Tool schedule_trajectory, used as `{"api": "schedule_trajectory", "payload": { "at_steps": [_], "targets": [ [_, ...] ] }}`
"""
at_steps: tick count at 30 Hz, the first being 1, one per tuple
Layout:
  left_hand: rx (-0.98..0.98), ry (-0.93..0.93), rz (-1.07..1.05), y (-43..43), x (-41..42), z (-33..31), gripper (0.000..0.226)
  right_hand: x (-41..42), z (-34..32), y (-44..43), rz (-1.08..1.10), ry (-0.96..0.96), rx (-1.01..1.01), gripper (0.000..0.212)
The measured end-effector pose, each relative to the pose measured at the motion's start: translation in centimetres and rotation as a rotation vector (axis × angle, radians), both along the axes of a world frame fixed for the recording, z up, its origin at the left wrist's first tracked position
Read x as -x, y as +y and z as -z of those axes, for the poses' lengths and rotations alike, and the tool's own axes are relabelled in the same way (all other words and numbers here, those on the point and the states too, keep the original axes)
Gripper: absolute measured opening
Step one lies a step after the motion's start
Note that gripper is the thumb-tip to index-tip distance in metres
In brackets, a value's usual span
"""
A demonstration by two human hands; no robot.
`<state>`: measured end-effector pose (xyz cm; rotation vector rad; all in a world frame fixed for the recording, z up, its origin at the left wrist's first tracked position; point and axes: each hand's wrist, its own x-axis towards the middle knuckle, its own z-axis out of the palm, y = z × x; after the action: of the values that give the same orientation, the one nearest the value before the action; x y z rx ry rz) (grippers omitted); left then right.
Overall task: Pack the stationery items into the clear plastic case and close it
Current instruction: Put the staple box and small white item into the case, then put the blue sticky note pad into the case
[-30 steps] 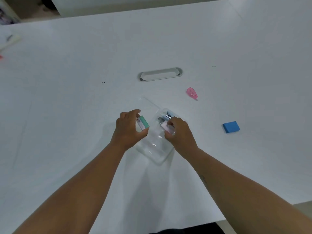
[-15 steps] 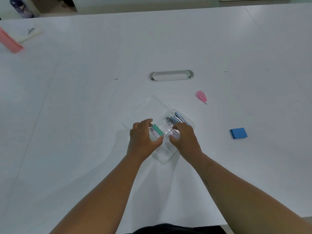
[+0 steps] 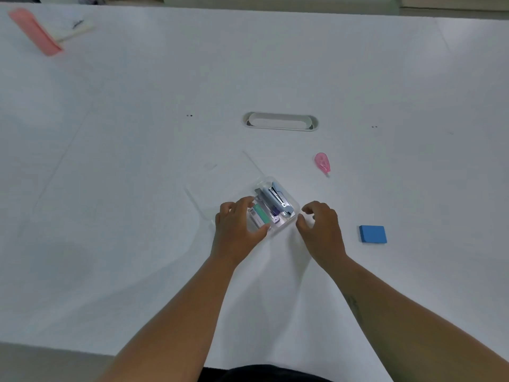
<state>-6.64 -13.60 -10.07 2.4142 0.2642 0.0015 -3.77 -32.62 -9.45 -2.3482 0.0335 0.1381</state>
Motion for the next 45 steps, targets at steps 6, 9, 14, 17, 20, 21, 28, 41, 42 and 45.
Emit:
{"api": "schedule_trajectory", "payload": {
  "at_steps": [6, 9, 14, 17, 20, 21, 28, 41, 42, 45],
  "targets": [
    [-0.102, -0.022, -0.028, -0.4, 1.0, -0.2, 0.08, 0.4, 0.6, -3.4, 0.004, -0.009, 0.023, 0.014],
    [-0.262, 0.059, 0.031, 0.3, 1.5, -0.3, 0.099, 1.0, 1.1, -6.1, 0.024, -0.072, 0.172, 0.02],
    [-0.46, 0.233, 0.07, 2.5, 2.6, 0.1, 0.126, 1.5, 1.7, -8.9, 0.111, -0.1, 0.373, 0.04],
    [-0.472, 0.282, 0.092, 3.2, 3.0, 0.4, 0.128, 1.9, 2.0, -10.0, 0.177, -0.05, 0.39, 0.046],
    [-0.47, 0.273, 0.116, 3.2, 2.9, 0.5, 0.127, 2.3, 2.3, -10.5, 0.212, -0.006, 0.382, 0.048],
    [-0.451, 0.261, 0.119, 3.1, 2.8, 0.5, 0.127, 2.4, 2.3, -10.6, 0.22, -0.002, 0.383, 0.047],
    [-0.316, 0.206, 0.152, 1.9, 2.9, 0.7, 0.126, 2.4, 3.0, -10.5, 0.285, 0.009, 0.363, 0.038],
    [-0.3, 0.245, 0.245, 4.3, 3.7, 0.6, 0.135, 1.9, 1.0, -4.4, 0.169, -0.03, 0.072, 0.04],
    [-0.298, 0.266, 0.232, 4.9, 4.0, 0.7, 0.137, 1.7, 0.7, -3.5, 0.125, -0.042, 0.043, 0.044],
    [-0.316, 0.345, 0.169, 7.1, 5.3, 1.5, 0.143, 1.4, -0.5, -0.6, -0.028, -0.032, -0.051, 0.049]
  ]
}}
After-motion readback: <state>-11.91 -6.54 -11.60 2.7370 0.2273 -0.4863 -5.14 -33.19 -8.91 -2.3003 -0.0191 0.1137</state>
